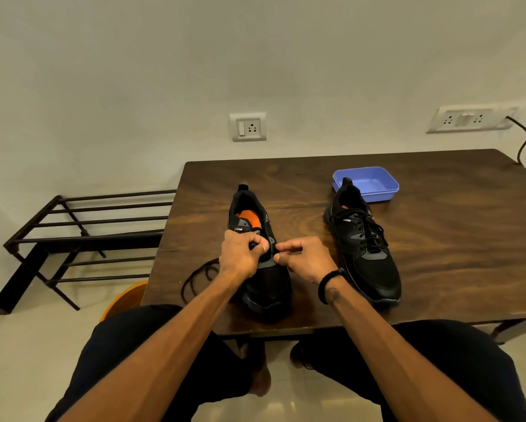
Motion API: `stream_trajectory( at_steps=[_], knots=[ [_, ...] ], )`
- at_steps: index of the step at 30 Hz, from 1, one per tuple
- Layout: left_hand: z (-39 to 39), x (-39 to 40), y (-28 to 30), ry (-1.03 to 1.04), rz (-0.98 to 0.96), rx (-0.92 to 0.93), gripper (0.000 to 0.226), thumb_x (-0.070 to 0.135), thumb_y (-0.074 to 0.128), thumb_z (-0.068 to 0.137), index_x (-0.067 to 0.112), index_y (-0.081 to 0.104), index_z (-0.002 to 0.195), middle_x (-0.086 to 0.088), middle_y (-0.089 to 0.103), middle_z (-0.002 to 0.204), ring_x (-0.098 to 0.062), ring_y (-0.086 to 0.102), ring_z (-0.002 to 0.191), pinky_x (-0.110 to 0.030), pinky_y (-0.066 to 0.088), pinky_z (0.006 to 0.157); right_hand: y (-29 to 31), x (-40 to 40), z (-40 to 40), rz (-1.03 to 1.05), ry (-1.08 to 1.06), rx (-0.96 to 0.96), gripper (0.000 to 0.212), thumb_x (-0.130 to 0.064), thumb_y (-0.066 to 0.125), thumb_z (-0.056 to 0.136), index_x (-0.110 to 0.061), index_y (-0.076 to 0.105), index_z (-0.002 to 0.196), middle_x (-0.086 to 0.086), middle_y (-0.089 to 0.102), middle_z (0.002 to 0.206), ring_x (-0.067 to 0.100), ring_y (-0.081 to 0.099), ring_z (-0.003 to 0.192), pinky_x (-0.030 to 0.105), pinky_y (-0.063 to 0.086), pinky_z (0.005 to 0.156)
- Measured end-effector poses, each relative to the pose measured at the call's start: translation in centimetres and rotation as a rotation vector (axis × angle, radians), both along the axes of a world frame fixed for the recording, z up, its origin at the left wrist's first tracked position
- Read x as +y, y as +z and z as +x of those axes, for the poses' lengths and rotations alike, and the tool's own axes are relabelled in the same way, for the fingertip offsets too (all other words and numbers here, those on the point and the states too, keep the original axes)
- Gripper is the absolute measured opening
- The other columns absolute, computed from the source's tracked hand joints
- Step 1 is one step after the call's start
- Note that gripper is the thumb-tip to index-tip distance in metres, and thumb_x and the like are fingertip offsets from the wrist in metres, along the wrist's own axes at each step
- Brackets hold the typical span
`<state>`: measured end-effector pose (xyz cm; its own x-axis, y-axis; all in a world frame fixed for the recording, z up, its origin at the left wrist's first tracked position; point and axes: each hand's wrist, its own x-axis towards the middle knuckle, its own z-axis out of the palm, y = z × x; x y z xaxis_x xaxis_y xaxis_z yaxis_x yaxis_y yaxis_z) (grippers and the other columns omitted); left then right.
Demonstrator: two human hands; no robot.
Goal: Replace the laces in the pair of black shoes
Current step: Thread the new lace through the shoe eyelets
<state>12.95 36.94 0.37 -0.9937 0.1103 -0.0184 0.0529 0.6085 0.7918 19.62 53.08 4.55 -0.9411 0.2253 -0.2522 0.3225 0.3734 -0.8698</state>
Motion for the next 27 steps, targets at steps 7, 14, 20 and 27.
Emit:
stream_trajectory(
  at_steps=[7,14,20,27],
  knots=[
    [1.7,0.4,1.0,0.062,0.026,0.066,0.032,0.027,0.082,0.086,0.049,0.067,0.069,0.011,0.075,0.092,-0.012,0.071,0.093,-0.047,0.06,0.085,-0.5,-0.3,0.1,-0.017,-0.053,0.03,0.027,-0.018,0.088,0.08,-0.022,0.081,0.106,-0.006,0.078,0.095,0.005,0.071,0.095,0.023,0.057,0.089],
    [3.2,0.6,1.7,0.067,-0.011,0.117,0.01,0.022,0.077,0.091,0.029,0.08,0.085,0.015,0.064,0.092,0.004,0.049,0.087,-0.038,0.052,0.09,-0.6,-0.7,0.3,0.01,-0.065,0.045,0.023,-0.018,0.087,0.082,-0.022,0.081,0.104,-0.006,0.078,0.097,0.003,0.07,0.094,0.018,0.054,0.089],
    [2.9,0.6,2.3,0.046,0.011,0.01,0.013,0.019,0.075,0.093,0.027,0.083,0.087,0.013,0.077,0.094,-0.009,0.07,0.097,-0.04,0.06,0.089,-0.9,-0.6,-0.4,0.069,-0.062,0.077,0.004,-0.028,0.08,0.088,-0.026,0.083,0.088,-0.009,0.078,0.086,0.008,0.071,0.087,0.029,0.06,0.083],
    [2.6,-1.0,2.4,-0.076,-0.253,-0.015,0.026,0.051,0.065,0.082,0.058,0.064,0.107,0.004,0.061,0.12,-0.019,0.06,0.113,-0.047,0.056,0.096,-0.1,-2.2,-1.0,0.09,-0.131,0.222,0.014,-0.011,0.063,0.093,-0.018,0.071,0.084,-0.002,0.073,0.085,0.014,0.07,0.085,0.033,0.057,0.076]
  ],
)
